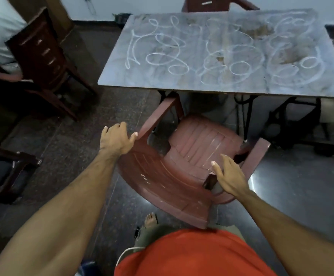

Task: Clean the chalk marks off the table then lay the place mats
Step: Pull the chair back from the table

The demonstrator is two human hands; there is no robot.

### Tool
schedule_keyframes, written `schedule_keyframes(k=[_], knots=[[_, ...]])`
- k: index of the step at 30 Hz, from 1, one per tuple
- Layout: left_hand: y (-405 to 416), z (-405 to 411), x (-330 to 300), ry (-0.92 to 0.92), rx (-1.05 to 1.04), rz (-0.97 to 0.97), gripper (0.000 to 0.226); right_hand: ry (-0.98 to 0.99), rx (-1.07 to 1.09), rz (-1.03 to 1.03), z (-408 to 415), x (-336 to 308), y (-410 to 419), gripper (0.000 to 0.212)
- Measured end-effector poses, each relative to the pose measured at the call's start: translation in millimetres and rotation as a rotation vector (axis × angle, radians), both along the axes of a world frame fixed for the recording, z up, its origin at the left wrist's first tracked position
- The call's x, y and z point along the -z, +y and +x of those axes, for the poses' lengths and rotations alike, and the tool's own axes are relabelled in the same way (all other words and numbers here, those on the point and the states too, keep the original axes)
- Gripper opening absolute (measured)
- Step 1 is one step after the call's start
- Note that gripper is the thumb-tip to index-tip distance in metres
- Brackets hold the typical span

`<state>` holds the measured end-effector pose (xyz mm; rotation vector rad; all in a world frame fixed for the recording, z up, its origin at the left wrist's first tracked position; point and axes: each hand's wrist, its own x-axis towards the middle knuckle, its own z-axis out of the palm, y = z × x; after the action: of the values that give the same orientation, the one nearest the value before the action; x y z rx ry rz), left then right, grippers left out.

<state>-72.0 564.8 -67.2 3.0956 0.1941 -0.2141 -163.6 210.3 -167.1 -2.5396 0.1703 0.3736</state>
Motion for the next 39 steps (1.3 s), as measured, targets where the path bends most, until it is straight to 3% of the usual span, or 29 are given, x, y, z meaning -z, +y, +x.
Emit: schedule_keyframes(k=[5,9,14,19,22,25,28,31,36,39], knots=[[24,36,9,0.299,0.030,0.017,0.055,0.181,0.263,0.033,-23,10,20,0.073],[49,64,27,0.498,0.043,-0.091,0.064,0.407,0.430,0.083,-43,18,40,0.075],[52,84,35,0.581,0.119,-0.188,0.059,0.558,0.614,0.152,-57,10,60,0.066],[59,88,46,0.652,0.100,-0.265,0.050,0.587,0.791,0.291,-62,-5,70,0.062],[62,82,51,0.702,0.070,-0.309,0.042,0.646,0.835,0.362,-63,-7,73,0.059],[67,79,55,0.749,-0.087,-0.430,0.041,0.699,0.856,0.396,-63,-9,75,0.051],[74,78,54,0.896,-0.290,-0.584,0.038,0.735,0.861,0.375,-64,-7,74,0.048],[79,81,58,1.023,-0.352,-0.655,0.039,0.719,0.879,0.364,-64,-8,74,0.047],[77,73,50,0.993,-0.385,-0.782,0.013,0.738,0.863,0.317,-64,-11,71,0.054],[76,64,49,0.984,-0.407,-0.835,0.008,0.723,0.869,0.298,-65,-17,67,0.055]])
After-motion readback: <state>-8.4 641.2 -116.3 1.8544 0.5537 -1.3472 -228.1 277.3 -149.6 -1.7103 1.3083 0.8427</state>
